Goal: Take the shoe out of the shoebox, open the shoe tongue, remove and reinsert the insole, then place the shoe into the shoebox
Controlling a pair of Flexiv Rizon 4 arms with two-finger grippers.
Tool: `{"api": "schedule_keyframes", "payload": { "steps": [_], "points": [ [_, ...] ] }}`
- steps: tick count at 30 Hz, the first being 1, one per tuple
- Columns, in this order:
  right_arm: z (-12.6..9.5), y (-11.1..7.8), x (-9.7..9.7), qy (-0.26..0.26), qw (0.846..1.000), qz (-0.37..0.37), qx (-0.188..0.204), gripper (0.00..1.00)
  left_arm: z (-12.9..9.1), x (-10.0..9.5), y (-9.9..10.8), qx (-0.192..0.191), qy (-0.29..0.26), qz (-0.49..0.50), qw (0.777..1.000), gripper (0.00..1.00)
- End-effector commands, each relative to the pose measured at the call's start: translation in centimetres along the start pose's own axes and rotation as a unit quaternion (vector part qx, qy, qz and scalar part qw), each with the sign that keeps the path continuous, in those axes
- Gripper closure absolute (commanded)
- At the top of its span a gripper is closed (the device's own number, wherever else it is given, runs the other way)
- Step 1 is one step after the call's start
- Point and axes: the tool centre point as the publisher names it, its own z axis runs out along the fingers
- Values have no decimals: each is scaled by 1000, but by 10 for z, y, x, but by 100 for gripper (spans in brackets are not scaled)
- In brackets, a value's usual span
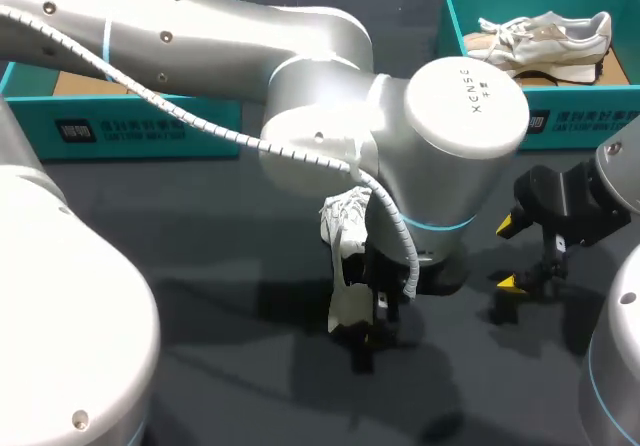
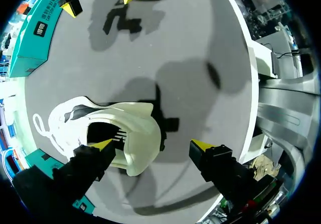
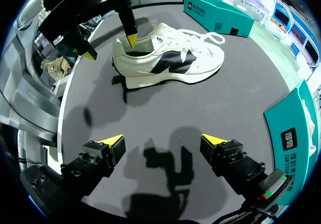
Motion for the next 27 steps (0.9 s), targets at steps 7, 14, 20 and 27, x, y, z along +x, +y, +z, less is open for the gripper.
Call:
{"api": "schedule_keyframes", "payload": {
  "steps": [7,14,20,27],
  "points": [
    [-1,0,2,-1,1000,0,1,0,23,5,6,18,-15,-12,1000,15],
    [-1,0,2,-1,1000,0,1,0,32,0,11,39,-6,-22,999,22],
    [-1,0,2,-1,1000,0,1,0,38,-8,11,45,3,-32,998,27],
    [-1,0,2,-1,1000,0,1,0,45,-8,8,48,18,-22,998,57]
  ]
}}
